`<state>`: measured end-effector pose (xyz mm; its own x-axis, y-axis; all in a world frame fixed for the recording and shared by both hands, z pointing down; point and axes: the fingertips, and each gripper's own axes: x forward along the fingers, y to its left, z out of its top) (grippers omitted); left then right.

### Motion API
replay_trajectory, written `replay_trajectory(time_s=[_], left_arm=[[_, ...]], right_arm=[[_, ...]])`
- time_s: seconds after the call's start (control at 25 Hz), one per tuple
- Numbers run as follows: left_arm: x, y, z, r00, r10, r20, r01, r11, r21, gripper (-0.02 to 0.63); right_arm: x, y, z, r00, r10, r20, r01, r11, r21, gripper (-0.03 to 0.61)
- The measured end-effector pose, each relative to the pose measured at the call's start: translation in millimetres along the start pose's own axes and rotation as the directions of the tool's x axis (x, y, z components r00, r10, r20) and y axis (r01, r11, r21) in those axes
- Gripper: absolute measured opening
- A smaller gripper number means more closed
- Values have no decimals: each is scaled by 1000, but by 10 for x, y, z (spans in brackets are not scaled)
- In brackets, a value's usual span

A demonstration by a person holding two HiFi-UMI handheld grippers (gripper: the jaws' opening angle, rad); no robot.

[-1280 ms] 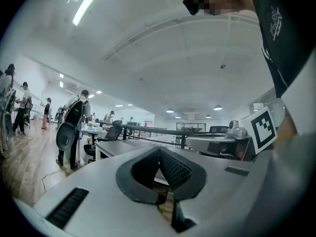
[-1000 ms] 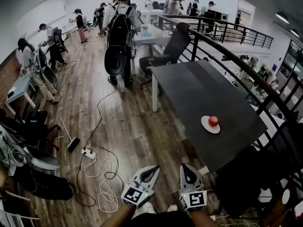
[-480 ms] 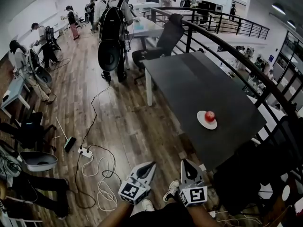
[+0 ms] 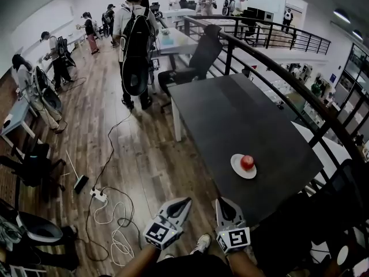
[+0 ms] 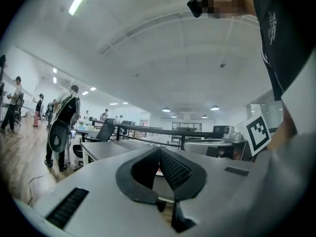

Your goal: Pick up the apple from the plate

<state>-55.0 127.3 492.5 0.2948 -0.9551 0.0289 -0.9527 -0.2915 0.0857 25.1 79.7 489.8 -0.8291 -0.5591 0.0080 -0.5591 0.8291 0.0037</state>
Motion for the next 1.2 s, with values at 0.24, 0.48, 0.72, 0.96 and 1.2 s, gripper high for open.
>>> replay_trajectory(time_s=[0.24,0.48,0.72,0.96,1.2], left_arm=[[389,118,28,1000,22,-9,-22,1000,15,23],[676,143,25,999,28,-22,-28,999,22,23],[944,46,30,999,7,-33,-6,999,31,23],[1164,48,25,999,-14,-31,15,999,34,23],[1359,236,41,998,-43,-38,44,999,23,23]], right_arm=[[181,-408,-7,1000,-10,5,10,1000,-17,25],[291,-627,-51,1000,4,11,-4,1000,-12,25],[269,-888,-90,1000,-7,20,6,1000,25,25],[266,-1118,-157,999,-51,14,51,998,23,25],[451,-1262,-210,996,-89,-14,89,996,21,25]])
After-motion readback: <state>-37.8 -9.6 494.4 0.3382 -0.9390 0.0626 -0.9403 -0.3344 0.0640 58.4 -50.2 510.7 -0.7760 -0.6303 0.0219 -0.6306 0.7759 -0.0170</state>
